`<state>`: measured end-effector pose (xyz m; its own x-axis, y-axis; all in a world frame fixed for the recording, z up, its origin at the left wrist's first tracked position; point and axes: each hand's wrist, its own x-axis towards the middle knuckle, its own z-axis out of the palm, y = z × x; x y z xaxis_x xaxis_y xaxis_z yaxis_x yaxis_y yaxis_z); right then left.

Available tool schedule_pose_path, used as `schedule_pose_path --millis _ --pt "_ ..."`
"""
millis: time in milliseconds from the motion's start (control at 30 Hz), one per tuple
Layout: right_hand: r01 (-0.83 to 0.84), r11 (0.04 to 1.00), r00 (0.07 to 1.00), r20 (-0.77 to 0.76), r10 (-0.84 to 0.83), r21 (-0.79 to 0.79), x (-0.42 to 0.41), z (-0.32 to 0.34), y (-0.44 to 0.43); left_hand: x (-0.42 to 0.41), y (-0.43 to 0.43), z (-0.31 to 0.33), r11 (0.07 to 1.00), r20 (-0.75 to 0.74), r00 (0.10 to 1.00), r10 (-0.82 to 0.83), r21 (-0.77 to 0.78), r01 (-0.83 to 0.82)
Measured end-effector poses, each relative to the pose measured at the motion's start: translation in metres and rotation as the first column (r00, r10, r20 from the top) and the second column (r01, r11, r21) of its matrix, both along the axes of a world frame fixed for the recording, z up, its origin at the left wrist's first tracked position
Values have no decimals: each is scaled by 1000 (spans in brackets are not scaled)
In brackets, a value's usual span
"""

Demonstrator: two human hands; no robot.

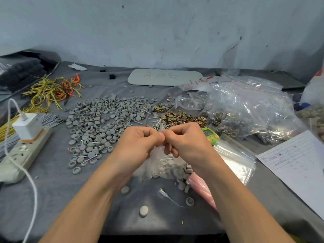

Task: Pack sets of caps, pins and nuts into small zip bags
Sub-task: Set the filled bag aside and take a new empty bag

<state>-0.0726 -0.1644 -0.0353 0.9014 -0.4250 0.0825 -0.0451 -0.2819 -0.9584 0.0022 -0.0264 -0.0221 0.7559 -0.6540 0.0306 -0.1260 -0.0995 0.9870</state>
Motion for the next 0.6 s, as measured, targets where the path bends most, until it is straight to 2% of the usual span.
schedule_pose_path --millis 100,167,233,300,400,467,533,600 --pt "62 986 997 -26 -67 -157 -2 3 1 0 0 2 1000 -110 994 2 28 2" --pt "80 961 994 -49 -97 -264 -3 4 2 -1 -1 0 997 -113 993 28 78 -19" --pt "87 917 989 -77 -127 -390 -3 4 5 -2 -2 -3 984 -32 995 91 154 -85" --pt "87 871 981 -112 -160 -483 -2 2 7 -3 -6 -7 957 118 982 148 231 -173" --pt "89 818 963 -162 -217 -568 0 -1 3 -6 -10 -8 913 316 913 259 230 -338" --pt "134 859 962 -142 -231 -494 -2 -3 -4 -5 -9 -6 882 452 825 339 152 -445" --pt "175 951 976 -84 -202 -254 -5 -5 -11 -5 -6 -6 882 522 783 339 113 -458" --pt "113 993 993 -37 -112 21 -7 -4 -12 -9 -7 -8 902 562 786 257 152 -404"
